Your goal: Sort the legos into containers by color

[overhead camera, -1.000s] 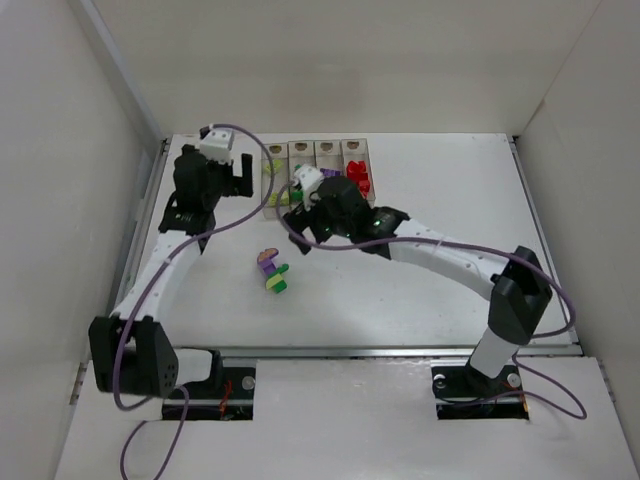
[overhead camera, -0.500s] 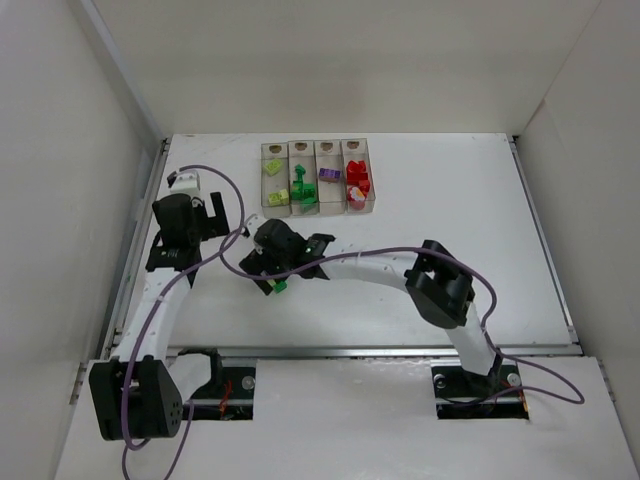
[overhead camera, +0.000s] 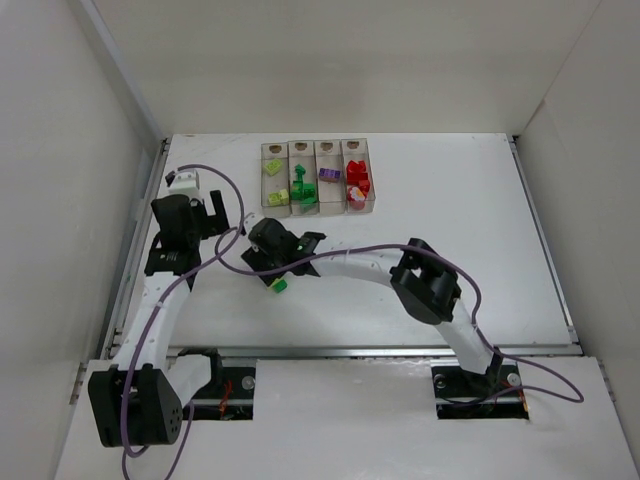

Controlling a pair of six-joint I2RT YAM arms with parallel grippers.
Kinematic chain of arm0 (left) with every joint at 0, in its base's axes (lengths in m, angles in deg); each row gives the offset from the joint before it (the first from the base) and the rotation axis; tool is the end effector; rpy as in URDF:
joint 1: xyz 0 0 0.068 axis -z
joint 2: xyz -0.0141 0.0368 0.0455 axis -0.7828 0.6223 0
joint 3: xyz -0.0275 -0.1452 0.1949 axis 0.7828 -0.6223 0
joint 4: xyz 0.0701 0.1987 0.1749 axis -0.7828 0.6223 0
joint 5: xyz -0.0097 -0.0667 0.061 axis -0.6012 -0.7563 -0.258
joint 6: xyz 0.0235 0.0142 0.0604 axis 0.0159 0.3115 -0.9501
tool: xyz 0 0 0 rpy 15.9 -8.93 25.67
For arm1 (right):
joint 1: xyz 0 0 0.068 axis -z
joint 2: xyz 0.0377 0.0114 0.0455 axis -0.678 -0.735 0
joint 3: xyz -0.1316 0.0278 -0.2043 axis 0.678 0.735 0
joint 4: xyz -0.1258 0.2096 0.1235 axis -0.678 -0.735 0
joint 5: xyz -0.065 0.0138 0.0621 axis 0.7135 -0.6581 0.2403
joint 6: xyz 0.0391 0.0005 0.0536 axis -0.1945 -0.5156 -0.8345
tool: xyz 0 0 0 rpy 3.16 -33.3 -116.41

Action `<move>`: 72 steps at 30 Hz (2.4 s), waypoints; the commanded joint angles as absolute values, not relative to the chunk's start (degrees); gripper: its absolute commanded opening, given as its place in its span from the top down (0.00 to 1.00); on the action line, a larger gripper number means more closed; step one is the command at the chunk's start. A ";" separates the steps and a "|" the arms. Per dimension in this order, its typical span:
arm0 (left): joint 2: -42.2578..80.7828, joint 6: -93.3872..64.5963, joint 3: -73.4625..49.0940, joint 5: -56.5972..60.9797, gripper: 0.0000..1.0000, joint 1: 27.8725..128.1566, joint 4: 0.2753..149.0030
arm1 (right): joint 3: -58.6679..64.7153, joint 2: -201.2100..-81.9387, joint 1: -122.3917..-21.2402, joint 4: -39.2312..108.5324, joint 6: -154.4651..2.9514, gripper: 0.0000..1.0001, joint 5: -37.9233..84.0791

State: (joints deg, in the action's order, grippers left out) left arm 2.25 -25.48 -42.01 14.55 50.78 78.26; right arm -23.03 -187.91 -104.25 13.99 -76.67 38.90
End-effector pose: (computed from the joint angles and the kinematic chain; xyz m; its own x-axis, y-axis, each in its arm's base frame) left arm 0.2822 0.0073 0.2616 -0.3011 -0.0124 -0.9535 -0.0835 0.9964 0.0134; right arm 0.2482 0.4425 0.1498 -0.4560 -0.5622 -0.6899 -0.7698 0.6382 -0.0113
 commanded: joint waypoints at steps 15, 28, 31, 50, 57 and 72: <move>2.65 -36.17 -36.99 -14.92 0.08 50.46 84.74 | -8.46 -168.26 -101.66 26.89 -68.34 1.00 35.01; 14.69 -17.46 -20.03 -48.34 0.06 52.39 81.23 | 1.14 -153.22 -101.66 35.25 -57.88 1.00 41.53; 17.42 -15.78 -16.08 -51.58 0.07 54.06 82.10 | 0.53 -152.69 -101.66 35.25 -56.64 1.00 41.53; 20.32 -26.68 -18.08 -45.79 0.47 57.76 95.64 | -2.38 -153.75 -101.66 35.25 -56.11 1.00 42.06; 20.84 -26.06 -18.61 -48.52 0.78 57.76 93.71 | -2.38 -153.75 -101.66 35.25 -56.11 1.00 42.06; 25.50 -17.19 -11.51 -44.48 1.00 55.21 82.02 | 4.38 -158.76 -90.77 31.20 -66.92 1.00 31.94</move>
State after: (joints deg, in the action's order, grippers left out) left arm 26.09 -19.23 -16.96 -43.57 57.06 88.53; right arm 1.64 -158.36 -93.67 34.75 -63.73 30.34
